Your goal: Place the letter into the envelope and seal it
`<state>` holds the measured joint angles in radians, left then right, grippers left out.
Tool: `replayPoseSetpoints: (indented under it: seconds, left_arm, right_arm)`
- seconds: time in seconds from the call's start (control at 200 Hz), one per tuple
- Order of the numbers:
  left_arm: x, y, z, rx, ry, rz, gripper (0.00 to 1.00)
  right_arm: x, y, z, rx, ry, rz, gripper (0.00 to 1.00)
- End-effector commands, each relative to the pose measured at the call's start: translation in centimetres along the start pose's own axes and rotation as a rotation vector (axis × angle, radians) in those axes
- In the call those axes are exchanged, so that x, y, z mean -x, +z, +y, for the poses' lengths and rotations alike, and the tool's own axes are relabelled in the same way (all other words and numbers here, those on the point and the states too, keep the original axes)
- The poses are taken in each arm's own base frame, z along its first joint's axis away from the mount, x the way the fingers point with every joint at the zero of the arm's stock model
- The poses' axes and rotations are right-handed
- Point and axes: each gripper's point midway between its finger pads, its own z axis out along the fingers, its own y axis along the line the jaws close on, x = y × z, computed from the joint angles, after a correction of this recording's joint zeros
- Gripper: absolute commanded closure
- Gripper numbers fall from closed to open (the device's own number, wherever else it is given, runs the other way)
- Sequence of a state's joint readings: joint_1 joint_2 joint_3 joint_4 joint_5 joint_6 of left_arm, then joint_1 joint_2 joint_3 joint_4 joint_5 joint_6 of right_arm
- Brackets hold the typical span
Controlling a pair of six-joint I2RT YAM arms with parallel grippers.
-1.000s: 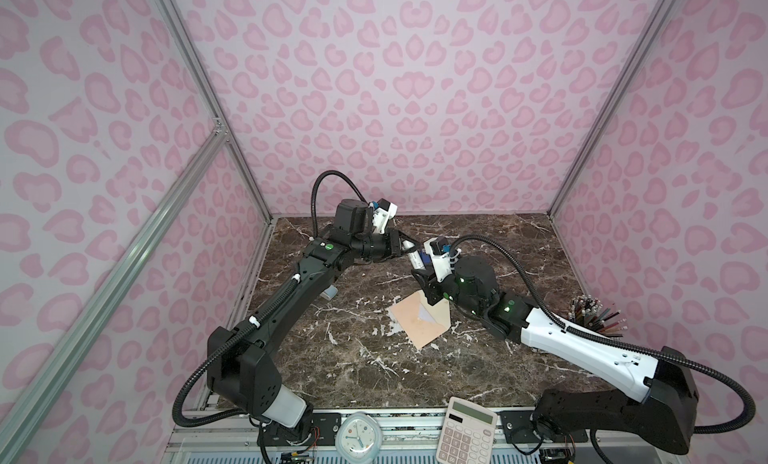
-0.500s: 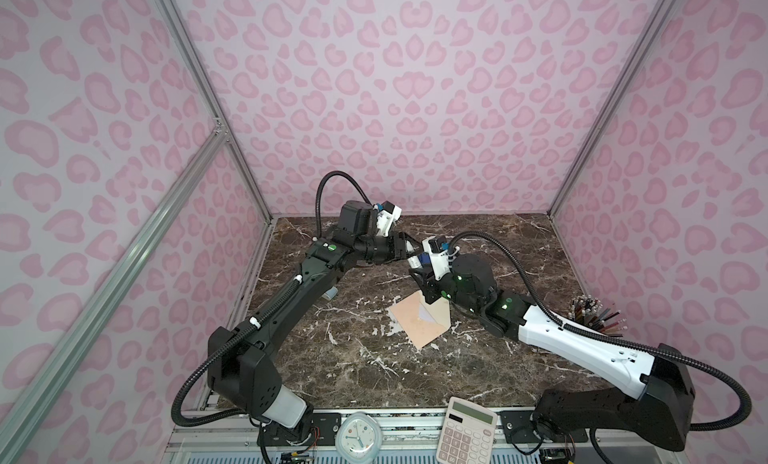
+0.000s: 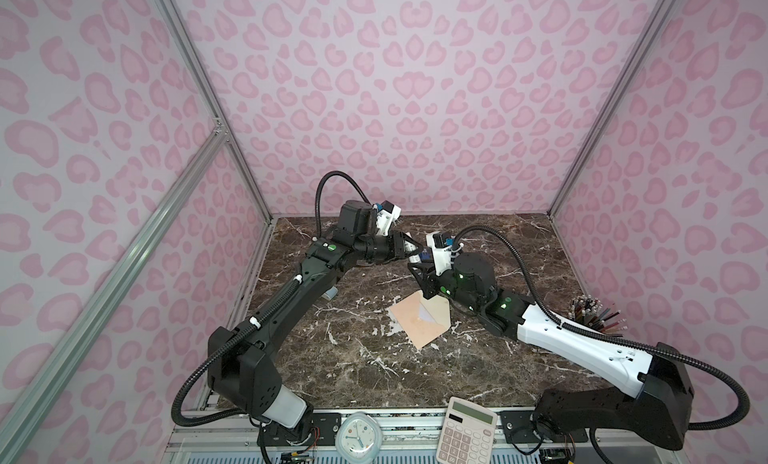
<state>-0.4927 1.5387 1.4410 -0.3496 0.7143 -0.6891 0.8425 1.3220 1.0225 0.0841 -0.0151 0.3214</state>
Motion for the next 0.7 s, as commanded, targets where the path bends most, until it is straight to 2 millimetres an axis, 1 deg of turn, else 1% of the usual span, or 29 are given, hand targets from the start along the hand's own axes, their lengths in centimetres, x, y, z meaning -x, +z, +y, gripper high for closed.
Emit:
replayPoseSetpoints:
  seconds: [0.0,0.11,0.18,0.225,0.275,0.33,0.375,0.47,0.58,0.635,0.695]
  left_arm:
    - [0.7,0.1,-0.9,-0.039,0.017,-0.025,0.69]
    - [0.8,0.1,-1.0,-0.045,0.014,-0.030,0.73]
    - [0.9,0.0,-1.0,-0.044,0.016,-0.037,0.77]
    - [0.9,0.0,-0.9,-0.039,0.013,-0.041,0.79]
    - [0.9,0.0,-0.6,-0.025,0.007,-0.048,0.81]
    - [1.0,0.0,0.1,0.005,-0.006,-0.055,0.83]
    - [1.1,-0.2,1.1,0.042,-0.020,-0.064,0.86]
    - [1.0,-0.7,3.5,0.124,-0.046,-0.079,0.89]
    - [0.7,-1.6,6.2,0.229,-0.056,-0.082,0.89]
    - [0.2,-2.0,7.3,0.278,-0.049,-0.072,0.89]
    - [-0.7,-1.9,8.5,0.319,-0.049,-0.038,0.89]
  right_arm:
    - [0.4,0.1,-0.2,-0.007,0.020,-0.027,0.81]
    - [0.2,0.1,-0.2,-0.006,0.031,-0.024,0.81]
    - [0.0,0.0,-0.2,-0.006,0.030,-0.017,0.79]
    - [0.0,0.0,-0.2,-0.006,0.029,-0.013,0.74]
    - [-0.4,0.0,-0.3,-0.011,0.021,0.002,0.67]
    - [-1.0,-0.2,-0.6,-0.025,0.007,0.029,0.59]
    - [-1.7,-0.4,-1.1,-0.041,-0.005,0.057,0.55]
    - [-3.4,-1.0,-2.9,-0.100,-0.013,0.113,0.50]
    - [-5.5,-2.1,-5.6,-0.165,0.002,0.172,0.48]
    - [-6.5,-2.6,-7.5,-0.217,0.028,0.193,0.47]
    - [-7.2,-3.2,-9.7,-0.287,0.067,0.216,0.48]
